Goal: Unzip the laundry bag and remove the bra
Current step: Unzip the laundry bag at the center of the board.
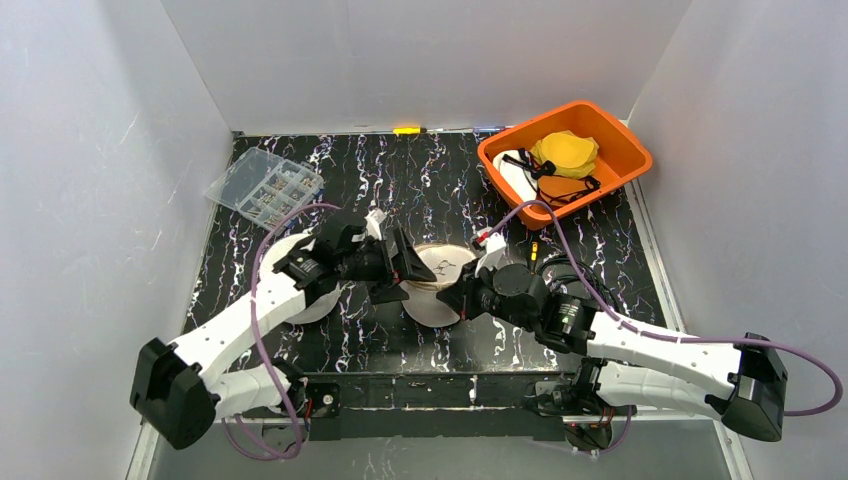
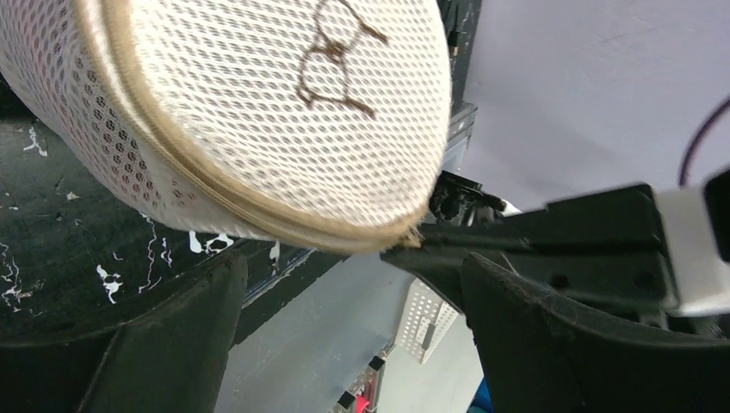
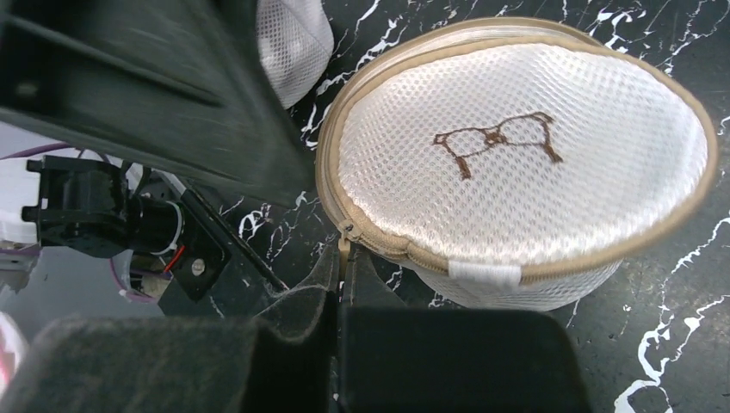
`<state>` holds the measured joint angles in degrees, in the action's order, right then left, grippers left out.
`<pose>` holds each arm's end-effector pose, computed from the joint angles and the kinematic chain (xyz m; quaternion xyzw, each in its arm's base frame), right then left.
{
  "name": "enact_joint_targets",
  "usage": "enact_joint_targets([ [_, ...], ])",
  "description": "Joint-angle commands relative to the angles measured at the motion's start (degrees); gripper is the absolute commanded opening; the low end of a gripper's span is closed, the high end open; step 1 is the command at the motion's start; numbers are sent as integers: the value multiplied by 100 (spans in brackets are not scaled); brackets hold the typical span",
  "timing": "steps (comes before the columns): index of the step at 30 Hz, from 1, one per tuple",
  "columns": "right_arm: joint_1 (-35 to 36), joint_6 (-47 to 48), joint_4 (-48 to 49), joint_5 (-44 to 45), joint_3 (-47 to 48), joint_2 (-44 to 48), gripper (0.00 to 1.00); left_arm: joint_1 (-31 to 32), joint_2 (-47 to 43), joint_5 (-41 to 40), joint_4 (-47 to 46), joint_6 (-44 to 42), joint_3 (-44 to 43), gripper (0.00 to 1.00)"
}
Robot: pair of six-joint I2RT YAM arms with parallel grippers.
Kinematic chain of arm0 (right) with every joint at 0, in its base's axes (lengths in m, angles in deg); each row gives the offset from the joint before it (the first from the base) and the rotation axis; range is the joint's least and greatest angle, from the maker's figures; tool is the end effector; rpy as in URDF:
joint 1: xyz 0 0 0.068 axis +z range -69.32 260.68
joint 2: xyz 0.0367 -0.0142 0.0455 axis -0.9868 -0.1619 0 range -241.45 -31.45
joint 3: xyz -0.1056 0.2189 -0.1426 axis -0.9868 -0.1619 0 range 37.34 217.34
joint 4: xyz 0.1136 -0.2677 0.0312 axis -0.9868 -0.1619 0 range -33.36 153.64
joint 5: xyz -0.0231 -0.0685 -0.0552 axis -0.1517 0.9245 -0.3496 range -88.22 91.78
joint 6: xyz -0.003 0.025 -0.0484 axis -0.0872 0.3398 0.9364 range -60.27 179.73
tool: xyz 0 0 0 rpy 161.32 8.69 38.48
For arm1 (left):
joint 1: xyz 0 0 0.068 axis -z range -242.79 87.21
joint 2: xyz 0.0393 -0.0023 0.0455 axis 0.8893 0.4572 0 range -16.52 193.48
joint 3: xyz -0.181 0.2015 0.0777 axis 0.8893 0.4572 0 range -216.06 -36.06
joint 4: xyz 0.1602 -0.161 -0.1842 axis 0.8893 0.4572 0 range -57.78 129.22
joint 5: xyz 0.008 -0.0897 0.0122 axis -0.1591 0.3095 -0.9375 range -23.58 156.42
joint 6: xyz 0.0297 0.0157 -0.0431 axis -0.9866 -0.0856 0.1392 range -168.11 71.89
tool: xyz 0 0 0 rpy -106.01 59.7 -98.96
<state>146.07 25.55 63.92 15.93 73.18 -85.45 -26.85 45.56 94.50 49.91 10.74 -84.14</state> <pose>0.1107 0.2201 0.2714 -0.1460 0.7922 0.3817 0.4532 0.2057 -0.1704 0.2900 -0.0524 0.8538 -0.4913 0.1640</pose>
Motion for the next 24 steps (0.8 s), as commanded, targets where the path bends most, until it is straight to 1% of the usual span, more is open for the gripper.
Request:
enact_joint_targets([
  [1,9,87,280,-156,310,123,1,121,408,94,-236,51,-156,92],
  [3,9,98,178,-113,317,197,1,121,578,56,-280,-8,-194,91],
  [5,8,99,74,-70,314,280,1,121,704,-71,-273,-47,-229,87],
  [8,4,97,-18,5,253,404,1,123,813,-268,-323,-48,-267,77],
  [10,7,83,-208,60,203,496,1,121,858,-396,-346,-44,-287,68],
  [13,7,57,-363,123,131,617,1,123,892,-537,-353,-63,-312,51],
  [15,8,41,-455,173,104,677,1,116,933,-601,-337,-68,-325,36],
  [19,8,34,-620,281,83,762,1,107,961,-663,-326,-66,-310,9],
  [21,9,26,-700,325,79,775,1,105,961,-708,-319,-43,-287,0],
  [24,5,7,-797,395,66,797,1,105,922,-770,-305,-37,-258,0],
])
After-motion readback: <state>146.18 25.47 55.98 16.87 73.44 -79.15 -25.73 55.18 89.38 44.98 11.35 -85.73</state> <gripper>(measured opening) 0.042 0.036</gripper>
